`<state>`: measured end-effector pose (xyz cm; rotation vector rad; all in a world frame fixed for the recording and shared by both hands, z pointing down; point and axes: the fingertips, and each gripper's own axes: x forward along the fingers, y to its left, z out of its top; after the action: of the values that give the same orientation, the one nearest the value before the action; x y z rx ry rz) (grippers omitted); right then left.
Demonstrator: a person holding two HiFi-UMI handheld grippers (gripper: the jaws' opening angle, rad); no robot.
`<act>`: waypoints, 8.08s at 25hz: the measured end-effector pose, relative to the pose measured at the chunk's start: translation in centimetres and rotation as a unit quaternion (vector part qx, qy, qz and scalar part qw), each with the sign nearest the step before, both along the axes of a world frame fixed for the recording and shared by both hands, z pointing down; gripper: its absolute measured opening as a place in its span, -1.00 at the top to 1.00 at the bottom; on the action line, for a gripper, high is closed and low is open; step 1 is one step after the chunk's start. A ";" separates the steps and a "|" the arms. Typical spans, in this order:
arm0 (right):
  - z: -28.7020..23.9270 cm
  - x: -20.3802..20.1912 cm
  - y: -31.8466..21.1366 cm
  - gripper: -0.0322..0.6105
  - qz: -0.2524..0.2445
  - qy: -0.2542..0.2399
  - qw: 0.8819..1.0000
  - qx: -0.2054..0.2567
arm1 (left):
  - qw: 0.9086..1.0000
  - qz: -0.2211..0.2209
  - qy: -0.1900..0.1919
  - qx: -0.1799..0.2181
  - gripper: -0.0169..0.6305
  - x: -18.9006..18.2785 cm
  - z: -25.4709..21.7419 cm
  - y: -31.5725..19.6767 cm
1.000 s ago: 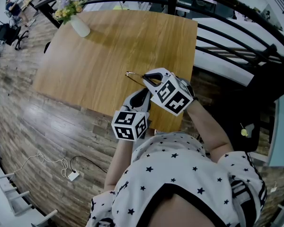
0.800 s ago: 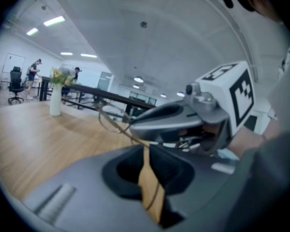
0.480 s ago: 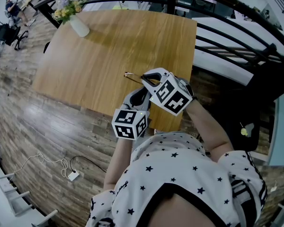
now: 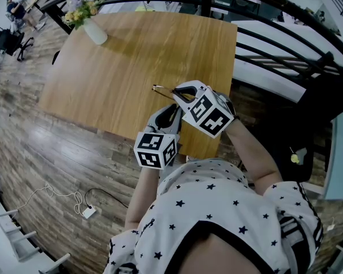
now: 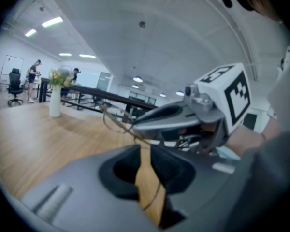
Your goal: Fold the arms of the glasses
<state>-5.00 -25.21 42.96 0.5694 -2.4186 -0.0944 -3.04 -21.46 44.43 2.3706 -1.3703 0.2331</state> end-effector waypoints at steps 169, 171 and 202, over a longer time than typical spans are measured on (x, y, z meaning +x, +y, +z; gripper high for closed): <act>20.7 3.6 0.7 0.77 0.026 0.237 0.970 -0.036 | 0.988 -0.134 0.065 -0.037 0.93 -8.4 4.4 2.3; 20.9 3.5 1.0 0.73 0.024 0.238 0.970 -0.041 | 0.988 -0.136 0.068 -0.037 0.93 -8.5 4.5 2.4; 10.1 2.4 7.4 0.73 0.202 0.004 0.977 -0.060 | 0.995 -0.083 0.061 -0.019 0.93 -9.6 2.3 8.8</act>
<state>-2.63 -17.84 53.10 0.9863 -2.2332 0.2208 -12.61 -12.63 46.75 2.1874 -1.4817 0.0659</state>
